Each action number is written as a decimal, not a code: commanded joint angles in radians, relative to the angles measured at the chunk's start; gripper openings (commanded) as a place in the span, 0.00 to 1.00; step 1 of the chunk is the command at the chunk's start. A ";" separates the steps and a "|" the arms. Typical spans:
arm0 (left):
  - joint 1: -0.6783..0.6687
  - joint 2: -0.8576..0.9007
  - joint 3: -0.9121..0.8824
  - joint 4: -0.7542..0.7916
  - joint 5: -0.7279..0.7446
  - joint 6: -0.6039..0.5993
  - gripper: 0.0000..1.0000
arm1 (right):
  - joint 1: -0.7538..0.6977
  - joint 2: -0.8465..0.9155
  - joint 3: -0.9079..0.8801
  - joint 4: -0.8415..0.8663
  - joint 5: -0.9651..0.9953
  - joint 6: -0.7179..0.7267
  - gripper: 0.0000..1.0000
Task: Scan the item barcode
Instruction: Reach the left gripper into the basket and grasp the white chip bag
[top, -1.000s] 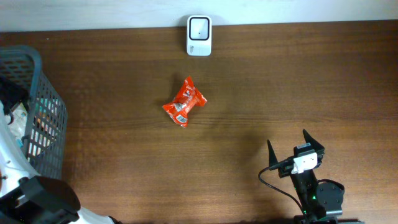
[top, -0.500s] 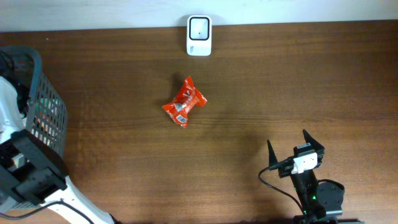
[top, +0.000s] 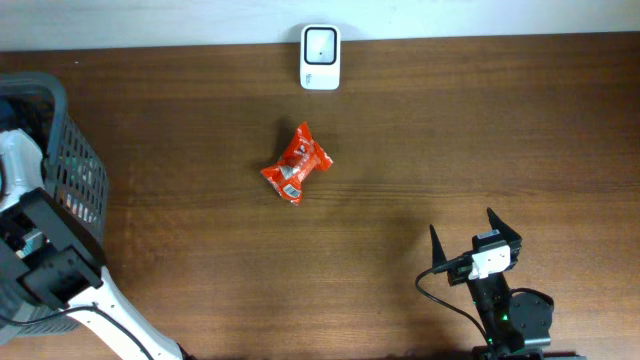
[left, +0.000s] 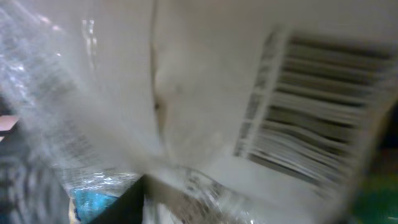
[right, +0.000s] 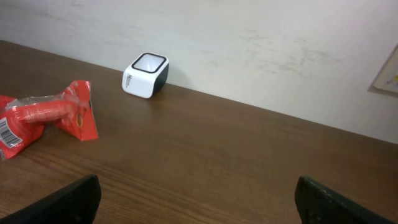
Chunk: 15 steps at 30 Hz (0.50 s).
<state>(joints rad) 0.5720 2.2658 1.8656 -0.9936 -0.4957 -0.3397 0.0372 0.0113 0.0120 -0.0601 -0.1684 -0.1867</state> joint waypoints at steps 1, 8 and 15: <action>0.019 0.029 -0.049 -0.002 -0.025 -0.014 0.00 | 0.006 -0.005 -0.006 -0.005 0.008 0.008 0.98; 0.020 -0.083 0.075 -0.071 -0.012 -0.014 0.00 | 0.006 -0.005 -0.006 -0.005 0.008 0.008 0.98; -0.002 -0.470 0.200 -0.153 0.040 -0.002 0.00 | 0.006 -0.005 -0.006 -0.005 0.008 0.008 0.99</action>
<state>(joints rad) 0.5827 2.0026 2.0289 -1.1320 -0.4725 -0.3405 0.0372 0.0113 0.0120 -0.0601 -0.1684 -0.1871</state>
